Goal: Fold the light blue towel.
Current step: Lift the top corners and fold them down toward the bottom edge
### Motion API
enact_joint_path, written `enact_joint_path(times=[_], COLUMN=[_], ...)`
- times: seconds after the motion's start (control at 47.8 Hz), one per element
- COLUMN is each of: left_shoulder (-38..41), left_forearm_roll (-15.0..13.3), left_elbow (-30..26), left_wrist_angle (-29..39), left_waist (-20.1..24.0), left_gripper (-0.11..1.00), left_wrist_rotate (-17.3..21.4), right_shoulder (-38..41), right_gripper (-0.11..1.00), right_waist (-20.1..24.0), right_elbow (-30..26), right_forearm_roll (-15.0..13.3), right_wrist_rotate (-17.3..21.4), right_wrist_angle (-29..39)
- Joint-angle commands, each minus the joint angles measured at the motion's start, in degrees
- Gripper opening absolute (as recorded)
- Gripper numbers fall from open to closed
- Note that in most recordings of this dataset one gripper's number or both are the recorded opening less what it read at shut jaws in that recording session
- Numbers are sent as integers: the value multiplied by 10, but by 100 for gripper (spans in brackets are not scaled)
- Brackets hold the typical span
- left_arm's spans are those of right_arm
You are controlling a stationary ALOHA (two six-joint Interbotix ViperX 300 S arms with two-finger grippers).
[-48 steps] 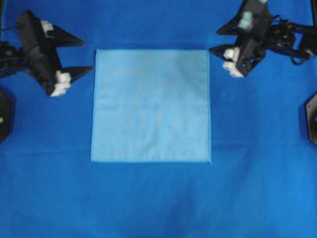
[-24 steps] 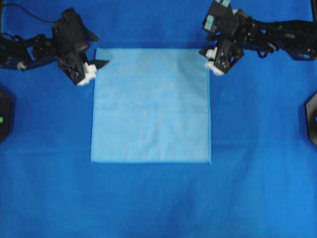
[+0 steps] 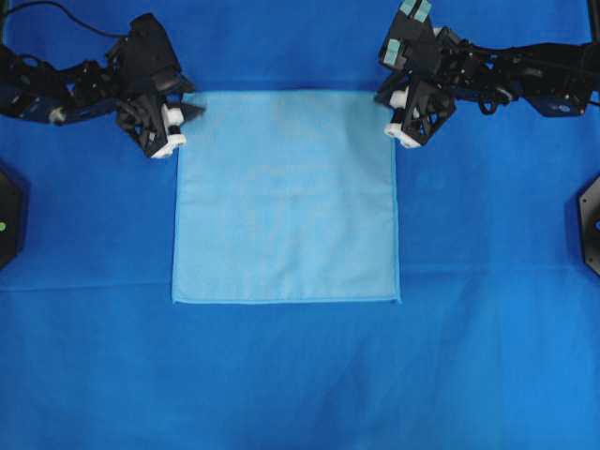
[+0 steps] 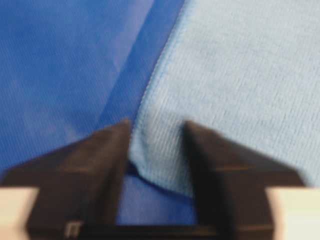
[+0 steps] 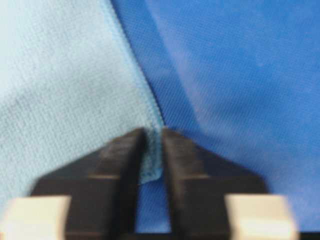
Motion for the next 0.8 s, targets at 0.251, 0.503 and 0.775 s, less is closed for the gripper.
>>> enact_joint_path(times=[0.251, 0.503, 0.775], left_shoulder=[-5, -58, -94], left_forearm_roll=[0, -1, 0], left_elbow=[-12, -22, -18], left_wrist_angle=[29, 89, 102], left_waist=[3, 3, -11], left_gripper=[2, 2, 2], left_wrist_rotate=[18, 23, 22], right_shoulder=[-7, -54, -84], right_gripper=[2, 2, 2], right_waist=[0, 0, 6], right_elbow=[-6, -8, -4], right_forearm_roll=[-4, -4, -2], right_wrist_rotate=[0, 5, 9], right_wrist_angle=[4, 24, 31])
